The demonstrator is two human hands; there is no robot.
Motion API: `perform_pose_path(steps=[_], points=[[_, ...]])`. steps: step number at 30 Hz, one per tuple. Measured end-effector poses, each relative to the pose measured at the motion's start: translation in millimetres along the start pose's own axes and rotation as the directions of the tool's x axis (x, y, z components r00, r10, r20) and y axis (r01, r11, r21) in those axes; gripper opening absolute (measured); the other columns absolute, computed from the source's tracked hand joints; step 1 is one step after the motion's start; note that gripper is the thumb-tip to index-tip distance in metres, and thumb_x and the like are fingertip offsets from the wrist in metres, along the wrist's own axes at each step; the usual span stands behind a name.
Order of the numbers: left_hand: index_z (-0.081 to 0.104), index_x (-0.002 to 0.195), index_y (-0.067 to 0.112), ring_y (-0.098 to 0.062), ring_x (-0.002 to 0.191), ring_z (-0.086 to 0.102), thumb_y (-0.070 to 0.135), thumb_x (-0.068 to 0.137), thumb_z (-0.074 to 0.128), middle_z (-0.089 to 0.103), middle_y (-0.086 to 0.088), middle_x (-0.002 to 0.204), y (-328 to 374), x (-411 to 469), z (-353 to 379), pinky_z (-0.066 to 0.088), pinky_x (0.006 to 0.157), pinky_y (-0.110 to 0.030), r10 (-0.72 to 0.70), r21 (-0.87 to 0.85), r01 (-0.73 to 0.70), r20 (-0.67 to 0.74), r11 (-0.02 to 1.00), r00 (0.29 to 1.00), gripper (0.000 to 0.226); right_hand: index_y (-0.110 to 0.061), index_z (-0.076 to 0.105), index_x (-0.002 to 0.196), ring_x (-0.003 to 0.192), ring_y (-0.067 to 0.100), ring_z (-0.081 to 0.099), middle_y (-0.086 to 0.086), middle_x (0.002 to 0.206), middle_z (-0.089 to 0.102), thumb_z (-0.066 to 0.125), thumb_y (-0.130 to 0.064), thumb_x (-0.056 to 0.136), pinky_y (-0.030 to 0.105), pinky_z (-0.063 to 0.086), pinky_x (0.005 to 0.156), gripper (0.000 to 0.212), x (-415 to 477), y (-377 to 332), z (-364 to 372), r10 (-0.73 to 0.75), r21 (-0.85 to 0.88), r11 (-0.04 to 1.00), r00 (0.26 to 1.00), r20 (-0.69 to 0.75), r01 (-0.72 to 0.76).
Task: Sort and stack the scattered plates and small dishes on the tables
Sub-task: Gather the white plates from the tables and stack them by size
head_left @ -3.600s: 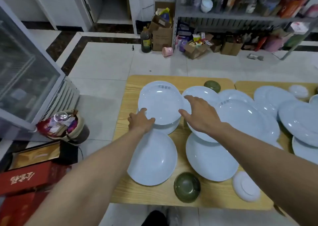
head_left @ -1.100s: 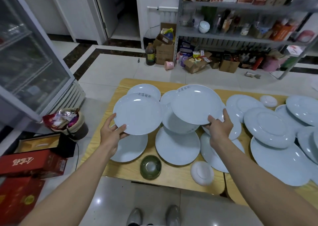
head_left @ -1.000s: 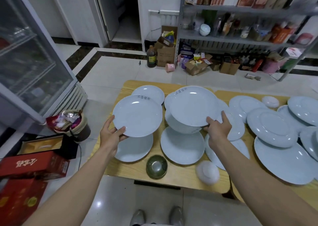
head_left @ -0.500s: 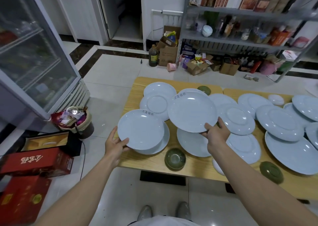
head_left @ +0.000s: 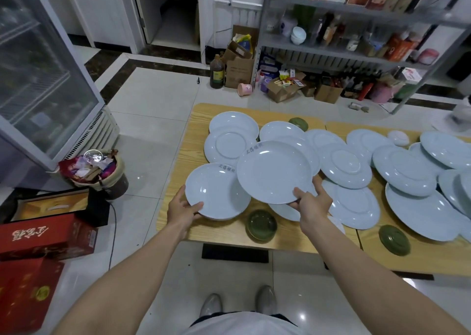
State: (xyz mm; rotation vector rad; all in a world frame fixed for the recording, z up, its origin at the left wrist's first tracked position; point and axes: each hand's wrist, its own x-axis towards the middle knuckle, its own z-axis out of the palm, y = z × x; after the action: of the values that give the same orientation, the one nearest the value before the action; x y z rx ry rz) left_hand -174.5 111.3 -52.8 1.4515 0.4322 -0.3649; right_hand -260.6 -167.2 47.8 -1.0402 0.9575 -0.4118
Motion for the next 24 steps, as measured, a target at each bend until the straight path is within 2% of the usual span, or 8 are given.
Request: perform_pose_path(steps=[3,6,9,14,17,20,22,24], points=[[0.037,0.150,0.027,-0.024,0.101,0.067,-0.009,0.078,0.075,0.068,-0.005,0.112,-2,6,1,0.062,0.067,-0.036,0.006,0.062,-0.006,0.004,0.998,1.000,0.089,-0.027,0.049,0.144,0.094,0.028,0.069,-0.002,0.118,0.059,0.068,0.011,0.084,0.034,0.062,0.059,0.074,-2,5,4,0.031,-0.018,0.999,1.000,-0.004,-0.031],[0.039,0.149,0.027,-0.027,0.104,0.064,-0.010,0.080,0.071,0.065,-0.003,0.113,-4,10,3,0.061,0.060,-0.031,0.027,0.132,-0.029,0.018,0.991,0.999,0.084,-0.028,0.048,0.144,0.093,0.029,0.070,0.000,0.113,0.062,0.067,0.009,0.085,0.038,0.063,0.065,0.072,-3,14,12,0.060,-0.047,0.997,0.998,0.007,-0.060],[0.036,0.151,0.028,-0.027,0.104,0.064,-0.010,0.084,0.067,0.064,-0.006,0.114,-7,14,2,0.062,0.061,-0.033,0.019,0.170,-0.024,0.030,0.985,0.999,0.084,-0.030,0.050,0.143,0.098,0.029,0.068,0.003,0.118,0.064,0.068,0.007,0.086,0.041,0.062,0.072,0.071,-3,26,23,0.081,-0.080,0.994,0.997,0.015,-0.080],[0.033,0.152,0.030,-0.027,0.104,0.065,-0.008,0.087,0.063,0.064,-0.011,0.117,-8,17,-3,0.062,0.065,-0.035,0.001,0.205,-0.011,0.049,0.979,0.999,0.081,-0.030,0.051,0.143,0.100,0.025,0.062,0.003,0.121,0.057,0.069,0.007,0.086,0.042,0.061,0.073,0.070,-2,48,41,0.161,-0.126,0.979,0.987,0.013,-0.158],[0.031,0.153,0.031,-0.028,0.101,0.067,-0.007,0.089,0.062,0.065,-0.010,0.110,-8,20,-6,0.062,0.069,-0.038,-0.013,0.214,-0.004,0.077,0.977,0.997,0.080,-0.031,0.052,0.141,0.103,0.027,0.057,0.002,0.121,0.053,0.070,0.006,0.085,0.040,0.059,0.070,0.069,-1,59,50,0.203,-0.185,0.962,0.979,0.004,-0.199],[0.030,0.153,0.033,-0.027,0.097,0.067,-0.006,0.091,0.060,0.061,-0.009,0.099,-6,21,-8,0.062,0.069,-0.036,-0.020,0.218,-0.002,0.098,0.976,0.995,0.079,-0.032,0.053,0.141,0.097,0.025,0.057,0.001,0.119,0.052,0.070,0.006,0.085,0.038,0.059,0.066,0.069,3,67,56,0.214,-0.230,0.951,0.977,0.009,-0.206],[0.032,0.152,0.035,-0.025,0.096,0.066,-0.006,0.092,0.058,0.058,-0.013,0.103,-4,21,-9,0.062,0.069,-0.034,-0.017,0.221,-0.009,0.118,0.975,0.993,0.077,-0.031,0.051,0.142,0.095,0.023,0.058,0.003,0.122,0.053,0.070,0.005,0.086,0.039,0.060,0.068,0.070,5,71,59,0.209,-0.266,0.944,0.978,0.016,-0.197],[0.030,0.153,0.033,-0.027,0.099,0.065,-0.006,0.093,0.057,0.057,-0.017,0.112,-2,20,-10,0.062,0.072,-0.036,-0.028,0.221,0.000,0.127,0.975,0.992,0.077,-0.031,0.048,0.144,0.100,0.024,0.058,0.006,0.130,0.054,0.069,0.004,0.087,0.043,0.060,0.076,0.070,8,74,62,0.198,-0.318,0.931,0.980,0.022,-0.181]])
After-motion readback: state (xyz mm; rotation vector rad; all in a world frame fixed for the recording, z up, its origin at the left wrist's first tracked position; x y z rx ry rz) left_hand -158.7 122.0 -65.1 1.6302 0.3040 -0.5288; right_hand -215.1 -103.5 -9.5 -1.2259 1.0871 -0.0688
